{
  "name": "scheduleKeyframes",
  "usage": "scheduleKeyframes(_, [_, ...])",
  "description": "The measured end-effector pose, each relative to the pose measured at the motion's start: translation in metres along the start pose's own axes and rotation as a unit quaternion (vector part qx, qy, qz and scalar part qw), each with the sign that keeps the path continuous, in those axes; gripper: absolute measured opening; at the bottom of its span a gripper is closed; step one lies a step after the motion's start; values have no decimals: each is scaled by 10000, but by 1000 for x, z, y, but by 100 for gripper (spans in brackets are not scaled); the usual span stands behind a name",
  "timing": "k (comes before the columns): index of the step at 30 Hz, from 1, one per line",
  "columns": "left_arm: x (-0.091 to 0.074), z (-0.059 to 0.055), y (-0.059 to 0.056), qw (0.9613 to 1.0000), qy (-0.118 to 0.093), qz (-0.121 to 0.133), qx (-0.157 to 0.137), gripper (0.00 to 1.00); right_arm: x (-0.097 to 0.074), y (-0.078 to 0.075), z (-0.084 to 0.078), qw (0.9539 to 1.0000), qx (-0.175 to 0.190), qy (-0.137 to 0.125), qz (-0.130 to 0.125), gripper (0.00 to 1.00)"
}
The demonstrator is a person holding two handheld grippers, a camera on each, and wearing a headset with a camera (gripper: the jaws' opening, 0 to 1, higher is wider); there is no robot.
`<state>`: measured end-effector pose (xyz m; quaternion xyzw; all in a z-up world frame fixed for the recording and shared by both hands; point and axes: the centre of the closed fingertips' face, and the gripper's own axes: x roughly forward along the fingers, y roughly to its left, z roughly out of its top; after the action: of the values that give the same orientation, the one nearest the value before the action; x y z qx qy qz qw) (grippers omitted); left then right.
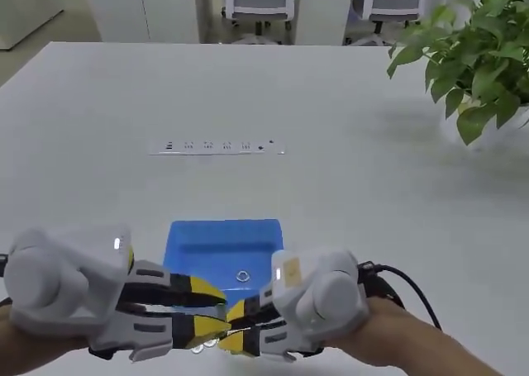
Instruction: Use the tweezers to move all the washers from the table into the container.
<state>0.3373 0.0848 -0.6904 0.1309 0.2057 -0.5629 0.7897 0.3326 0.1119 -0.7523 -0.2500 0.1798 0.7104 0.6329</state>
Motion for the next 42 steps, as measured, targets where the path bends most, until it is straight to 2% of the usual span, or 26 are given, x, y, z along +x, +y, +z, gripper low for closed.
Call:
scheduleKeyframes(7, [-11, -1, 2, 9993, -174, 249, -199, 36, -4, -2, 11, 9999, -109, -30, -3, 9])
scheduleKeyframes(13, [-19, -1, 3, 9978, -263, 503, -345, 54, -9, -3, 19, 9999, -160, -59, 21, 9])
scheduleKeyframes(27, [-38, -3, 7, 9928, -423, 943, -612, 76, -20, -11, 43, 9995, -255, -176, 2, 9])
scheduleKeyframes(30, [-39, -3, 6, 9919, -414, 1014, -648, 83, -23, -15, 48, 9994, -273, -191, -8, 9])
scheduleKeyframes(35, [-43, -4, 5, 9906, -465, 1091, -683, 88, -27, -23, 53, 9993, -306, -220, -59, 9])
scheduleKeyframes(39, [-46, -2, 6, 9884, -583, 1161, -785, 94, -28, -31, 54, 9992, -323, -211, -107, 9])
scheduleKeyframes(42, [-47, -4, 7, 9874, -535, 1250, -813, 99, -30, -37, 54, 9991, -336, -220, -142, 9])
